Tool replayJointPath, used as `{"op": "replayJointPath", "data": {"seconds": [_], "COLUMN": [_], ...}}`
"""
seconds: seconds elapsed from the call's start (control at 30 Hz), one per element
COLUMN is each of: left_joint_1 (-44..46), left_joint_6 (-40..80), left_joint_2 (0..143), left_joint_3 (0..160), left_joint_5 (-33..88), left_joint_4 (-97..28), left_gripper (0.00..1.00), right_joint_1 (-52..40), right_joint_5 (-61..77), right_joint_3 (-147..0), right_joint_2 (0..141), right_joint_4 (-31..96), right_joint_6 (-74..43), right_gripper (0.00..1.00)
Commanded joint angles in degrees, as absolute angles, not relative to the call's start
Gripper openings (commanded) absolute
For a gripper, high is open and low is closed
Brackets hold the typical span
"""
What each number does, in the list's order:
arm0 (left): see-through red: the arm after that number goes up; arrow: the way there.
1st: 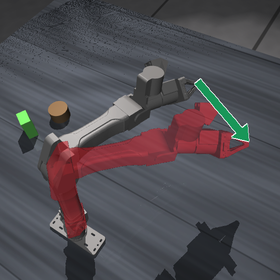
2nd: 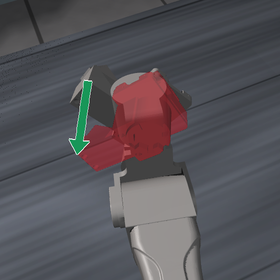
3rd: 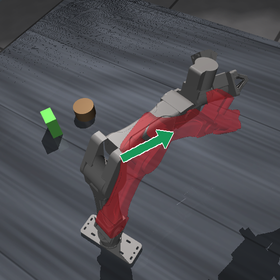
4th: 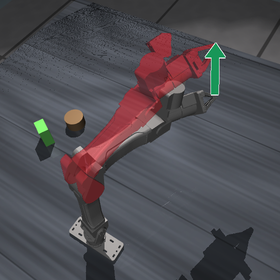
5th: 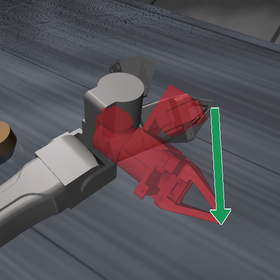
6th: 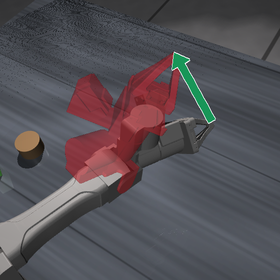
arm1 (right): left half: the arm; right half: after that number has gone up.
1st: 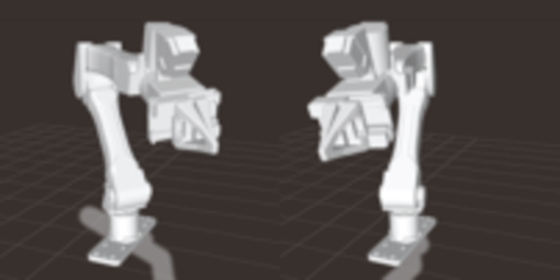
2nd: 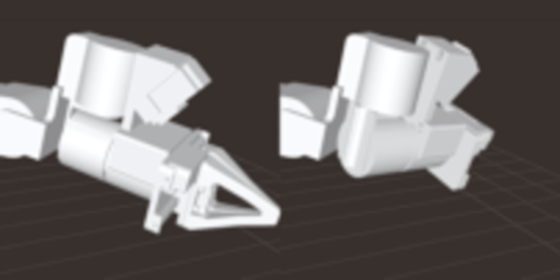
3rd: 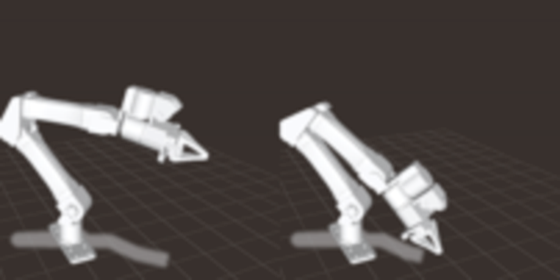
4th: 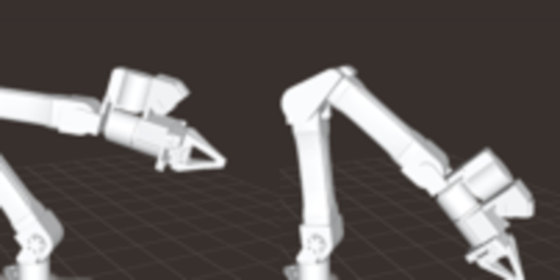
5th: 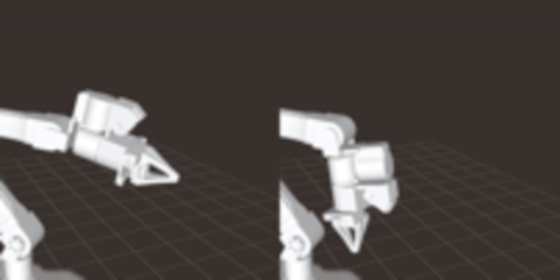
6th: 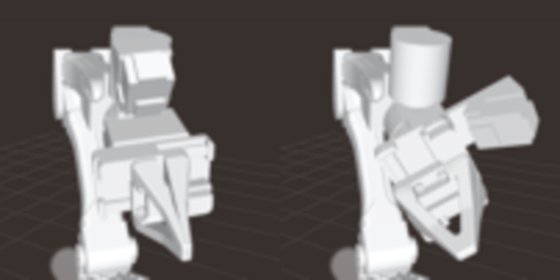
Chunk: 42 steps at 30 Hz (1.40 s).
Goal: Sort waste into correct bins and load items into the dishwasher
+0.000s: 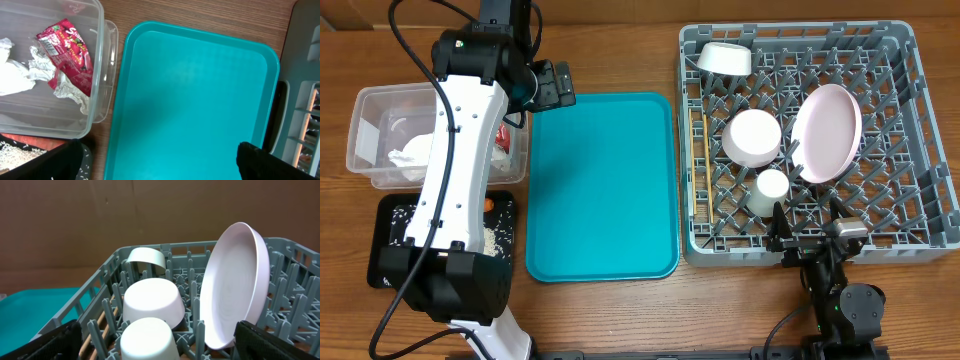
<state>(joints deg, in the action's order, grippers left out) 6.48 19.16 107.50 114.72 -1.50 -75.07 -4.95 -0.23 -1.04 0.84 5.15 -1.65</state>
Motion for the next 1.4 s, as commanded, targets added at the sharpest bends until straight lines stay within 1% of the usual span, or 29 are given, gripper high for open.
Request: {"op": "replayJointPath", "data": {"seconds": [0.0, 1.37], "left_joint_1": [6.1, 5.2], "left_joint_6": [19.3, 19.3], "left_joint_2": [107.7, 107.5], "left_joint_3": [114.5, 114.5], "left_joint_5": [-1.0, -1.0], "left_joint_4": [-75.0, -75.0], "left_gripper": [1.0, 1.0], "right_joint_1": [-4.8, -4.8], "right_joint_5": [0.1, 0.1], "right_joint_3": [-0.4, -0.4], "right_joint_2": [0.2, 0.2], "right_joint_4": [4.8, 4.8], "right_joint_6": [-1.1, -1.1], "right_gripper": [1.0, 1.0]}}
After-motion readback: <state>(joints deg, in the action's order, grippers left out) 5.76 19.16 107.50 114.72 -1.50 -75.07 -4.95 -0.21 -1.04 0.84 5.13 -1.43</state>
